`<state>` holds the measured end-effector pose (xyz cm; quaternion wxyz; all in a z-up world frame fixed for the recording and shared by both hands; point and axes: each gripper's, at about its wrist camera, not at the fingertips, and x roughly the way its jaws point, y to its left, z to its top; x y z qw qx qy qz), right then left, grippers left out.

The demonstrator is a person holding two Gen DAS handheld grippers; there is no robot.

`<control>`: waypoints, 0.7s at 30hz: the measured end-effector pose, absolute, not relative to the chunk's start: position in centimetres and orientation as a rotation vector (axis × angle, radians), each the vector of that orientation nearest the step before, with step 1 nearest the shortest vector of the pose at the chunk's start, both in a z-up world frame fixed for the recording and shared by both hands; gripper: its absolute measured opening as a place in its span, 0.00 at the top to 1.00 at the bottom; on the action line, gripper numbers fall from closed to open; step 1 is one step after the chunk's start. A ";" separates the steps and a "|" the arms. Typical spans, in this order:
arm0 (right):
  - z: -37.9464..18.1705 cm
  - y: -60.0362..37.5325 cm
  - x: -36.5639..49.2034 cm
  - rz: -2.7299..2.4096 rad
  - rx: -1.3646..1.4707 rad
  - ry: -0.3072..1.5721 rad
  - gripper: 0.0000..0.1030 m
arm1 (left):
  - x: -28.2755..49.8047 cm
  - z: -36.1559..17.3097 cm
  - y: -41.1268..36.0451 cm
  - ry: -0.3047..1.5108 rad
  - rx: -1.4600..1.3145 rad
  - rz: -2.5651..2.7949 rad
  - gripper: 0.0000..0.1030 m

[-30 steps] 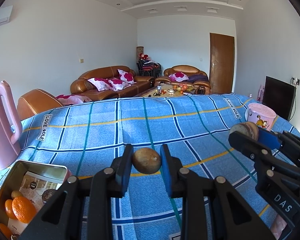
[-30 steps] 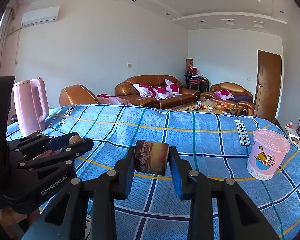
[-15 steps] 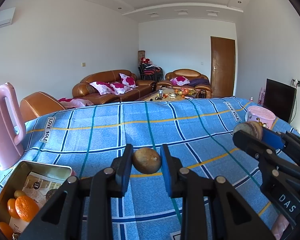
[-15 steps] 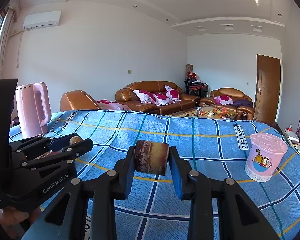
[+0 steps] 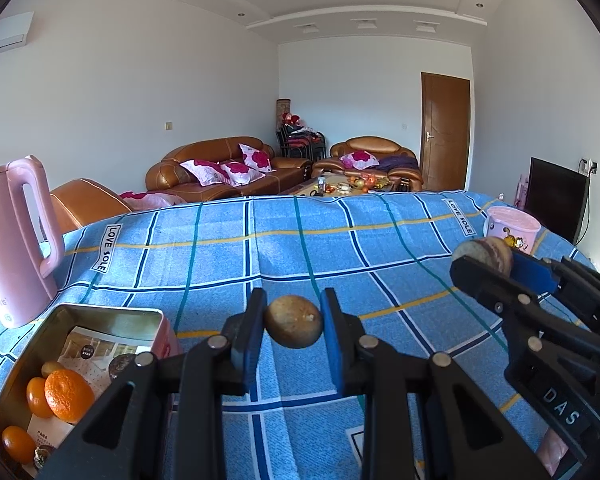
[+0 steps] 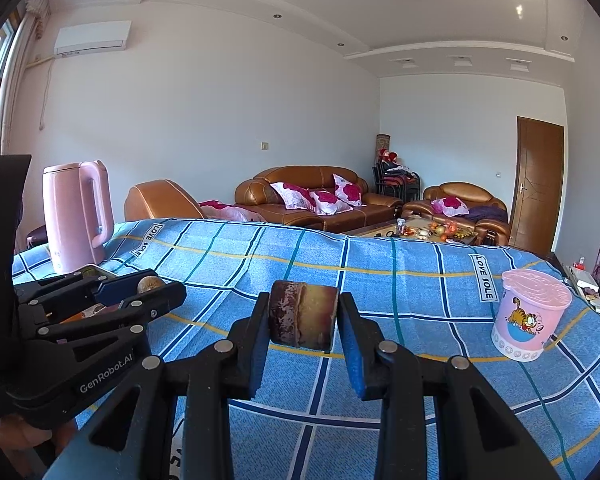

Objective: Organize fruits
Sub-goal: 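Carry the bun and jar over the tin with both tools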

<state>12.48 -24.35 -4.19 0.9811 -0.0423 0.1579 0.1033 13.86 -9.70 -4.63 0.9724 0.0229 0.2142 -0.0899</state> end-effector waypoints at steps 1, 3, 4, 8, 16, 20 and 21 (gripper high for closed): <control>-4.2 -24.1 12.3 0.214 -0.087 0.320 0.66 | 13.7 -4.7 -9.5 0.440 0.043 -0.183 0.72; -4.2 -23.5 12.0 0.229 -0.091 0.324 0.66 | 13.2 -4.8 -9.0 0.451 0.036 -0.188 0.72; -4.2 -23.1 11.8 0.237 -0.093 0.328 0.66 | 13.0 -4.8 -8.8 0.455 0.035 -0.188 0.72; -4.4 -21.6 11.3 0.267 -0.100 0.347 0.66 | 12.1 -4.9 -7.5 0.462 0.033 -0.175 0.72; -4.6 -18.7 10.8 0.331 -0.104 0.369 0.66 | 10.6 -4.9 -4.5 0.462 0.012 -0.132 0.72; -4.6 -17.6 10.7 0.358 -0.098 0.377 0.66 | 9.9 -4.7 -3.2 0.460 0.012 -0.115 0.72; -4.6 -17.4 10.7 0.364 -0.099 0.377 0.66 | 9.8 -4.7 -2.9 0.460 0.010 -0.110 0.72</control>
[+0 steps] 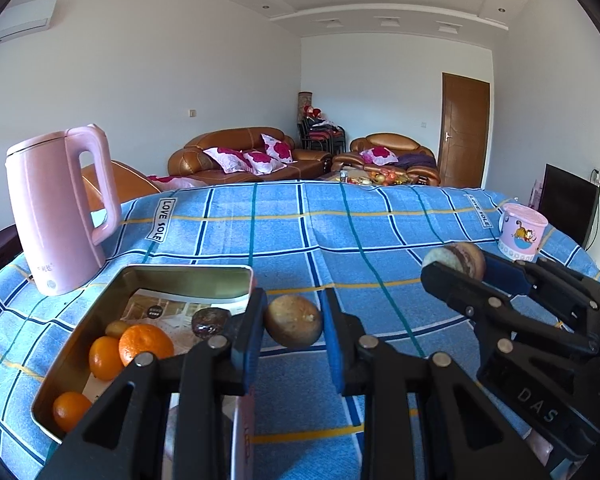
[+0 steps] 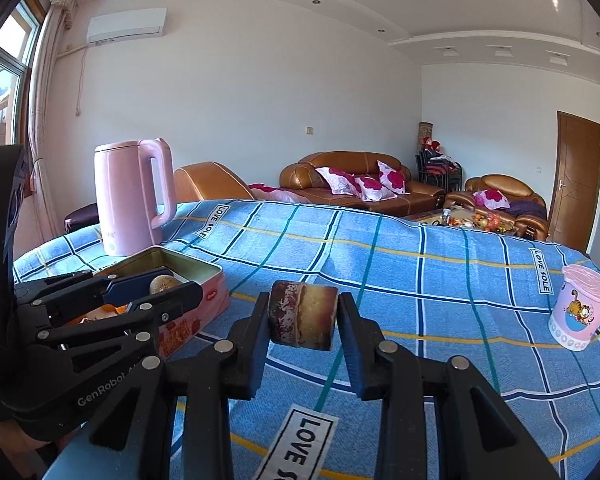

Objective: Organize fruits
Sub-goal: 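Carry the bun and jar over the tin with both tools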

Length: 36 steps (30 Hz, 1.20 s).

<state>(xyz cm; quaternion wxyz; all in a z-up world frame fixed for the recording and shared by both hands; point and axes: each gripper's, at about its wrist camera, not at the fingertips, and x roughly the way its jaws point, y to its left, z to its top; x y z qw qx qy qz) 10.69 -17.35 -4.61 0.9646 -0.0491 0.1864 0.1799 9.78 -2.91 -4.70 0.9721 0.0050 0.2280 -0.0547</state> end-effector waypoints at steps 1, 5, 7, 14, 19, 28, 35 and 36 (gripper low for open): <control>-4.6 -17.1 10.6 0.370 -0.101 0.377 0.66 | 9.6 -4.6 -2.6 0.460 0.009 -0.105 0.72; -4.3 -15.9 10.4 0.395 -0.114 0.376 0.66 | 9.1 -4.2 -1.5 0.454 0.003 -0.089 0.72; -4.2 -15.2 10.3 0.408 -0.121 0.375 0.66 | 8.8 -4.1 -0.8 0.450 0.001 -0.080 0.72; -3.4 -13.0 10.0 0.455 -0.140 0.365 0.66 | 8.4 -3.6 1.4 0.448 -0.005 -0.026 0.72; -3.0 -11.7 10.0 0.482 -0.157 0.358 0.66 | 8.2 -3.2 3.0 0.441 -0.019 0.009 0.72; -2.2 -10.1 10.1 0.516 -0.176 0.345 0.66 | 8.1 -3.1 5.3 0.448 -0.028 0.065 0.72; -1.9 -8.5 10.2 0.541 -0.190 0.342 0.66 | 8.4 -3.6 6.9 0.474 -0.036 0.105 0.72; -2.0 -8.3 10.3 0.544 -0.193 0.343 0.66 | 8.5 -3.7 7.1 0.477 -0.037 0.112 0.72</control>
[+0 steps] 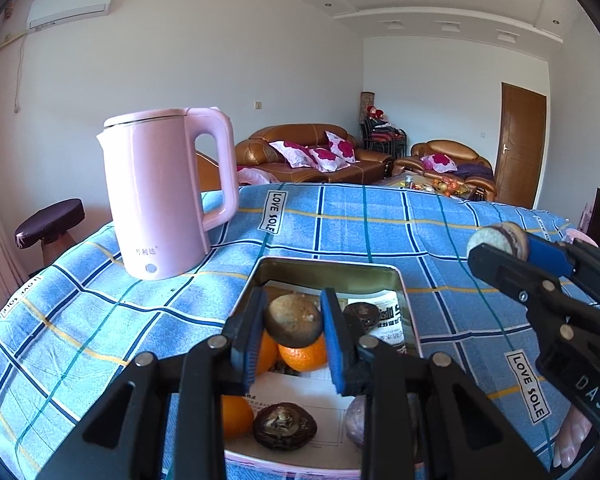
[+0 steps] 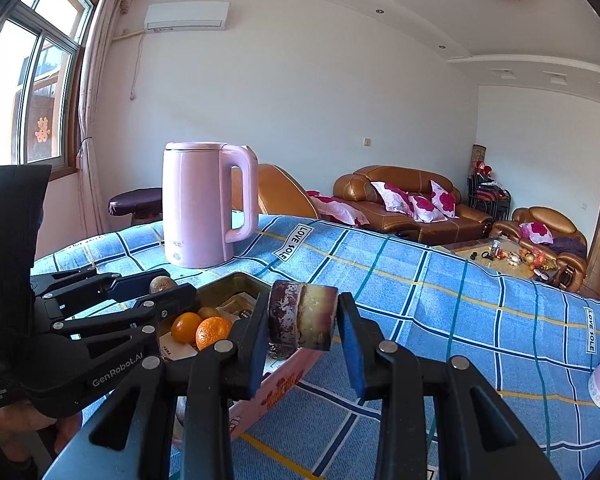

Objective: Organize fruits
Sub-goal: 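Carry the bun and jar over the tin with both tools, then open both tools to drop the bun and jar into the tin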

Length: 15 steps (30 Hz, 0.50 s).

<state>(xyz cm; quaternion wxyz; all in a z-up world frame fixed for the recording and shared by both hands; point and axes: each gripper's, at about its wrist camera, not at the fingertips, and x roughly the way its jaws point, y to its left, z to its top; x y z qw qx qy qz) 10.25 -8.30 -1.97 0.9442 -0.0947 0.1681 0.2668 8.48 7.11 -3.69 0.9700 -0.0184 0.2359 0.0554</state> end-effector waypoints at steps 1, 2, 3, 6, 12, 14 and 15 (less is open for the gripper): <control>-2.0 -8.1 10.3 0.547 -0.195 0.343 0.66 | 8.5 -3.8 7.3 0.480 -0.039 0.115 0.72; -2.0 -7.9 10.3 0.550 -0.197 0.343 0.66 | 8.6 -3.8 7.6 0.483 -0.040 0.117 0.72; -1.9 -7.7 10.3 0.554 -0.198 0.344 0.66 | 8.6 -3.9 7.7 0.487 -0.037 0.124 0.72; -2.0 -7.0 10.5 0.563 -0.201 0.347 0.66 | 8.9 -4.2 8.3 0.503 -0.035 0.138 0.72; -2.5 -5.3 10.9 0.584 -0.213 0.365 0.66 | 9.5 -5.0 9.3 0.543 -0.038 0.152 0.72; -2.7 -4.8 11.1 0.591 -0.216 0.373 0.66 | 9.5 -5.1 9.4 0.550 -0.036 0.152 0.72; -2.8 -4.6 11.3 0.593 -0.218 0.379 0.66 | 9.6 -5.2 9.4 0.554 -0.034 0.152 0.72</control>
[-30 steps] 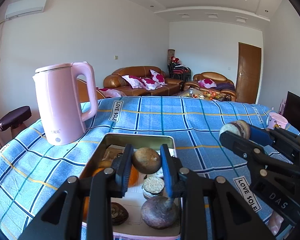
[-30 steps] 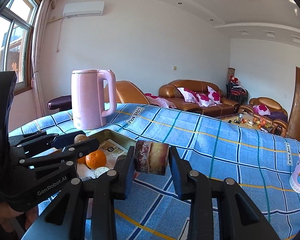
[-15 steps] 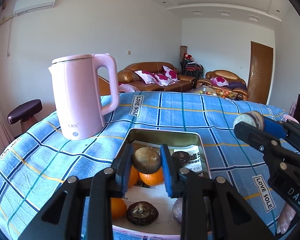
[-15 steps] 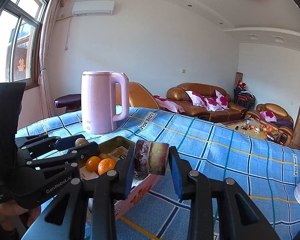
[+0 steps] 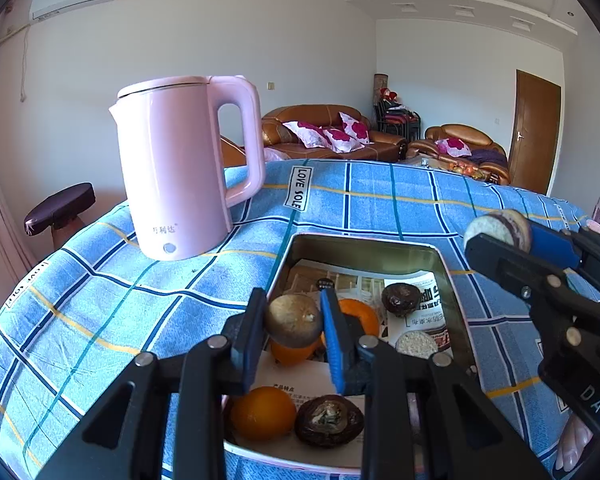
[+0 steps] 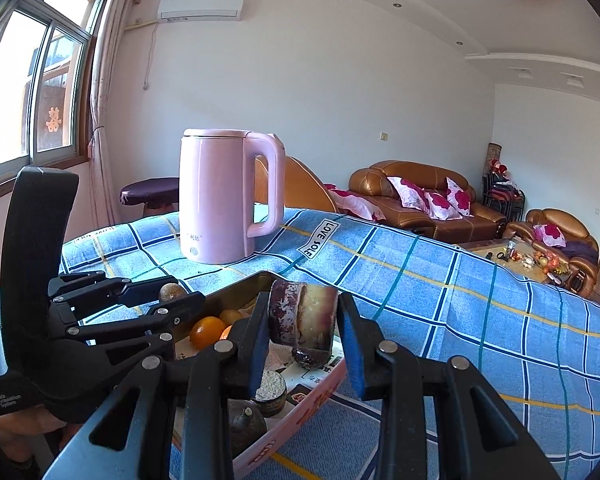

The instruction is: Organize fruits

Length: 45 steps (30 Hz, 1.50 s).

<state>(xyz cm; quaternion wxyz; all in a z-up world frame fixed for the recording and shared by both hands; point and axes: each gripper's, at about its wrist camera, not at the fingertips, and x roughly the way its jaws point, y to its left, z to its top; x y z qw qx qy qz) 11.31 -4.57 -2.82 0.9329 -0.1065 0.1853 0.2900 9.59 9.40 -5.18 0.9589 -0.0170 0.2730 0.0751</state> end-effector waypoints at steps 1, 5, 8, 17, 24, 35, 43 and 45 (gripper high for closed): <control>-3.0 -4.3 11.5 0.595 -0.219 0.387 0.66 | 9.6 -5.3 9.5 0.558 -0.034 0.152 0.72; -3.8 -3.4 12.5 0.603 -0.225 0.429 0.66 | 10.1 -5.7 9.8 0.584 -0.033 0.156 0.72; -4.7 -2.7 13.4 0.611 -0.231 0.478 0.66 | 10.5 -6.3 9.9 0.612 -0.027 0.155 0.72; -7.3 -1.5 15.2 0.616 -0.263 0.618 0.66 | 11.0 -6.8 9.8 0.650 -0.019 0.140 0.69; -7.4 -1.9 14.9 0.604 -0.271 0.620 0.56 | 10.4 -6.5 9.8 0.640 -0.050 0.117 0.54; -4.8 -5.7 12.7 0.531 -0.199 0.531 0.43 | 8.5 -4.8 10.3 0.557 -0.081 0.147 0.15; -3.6 -7.2 10.9 0.499 -0.196 0.470 0.37 | 7.8 -4.3 9.7 0.536 -0.069 0.161 0.09; -3.4 -7.5 10.7 0.497 -0.186 0.464 0.37 | 7.6 -4.2 9.7 0.535 -0.070 0.164 0.09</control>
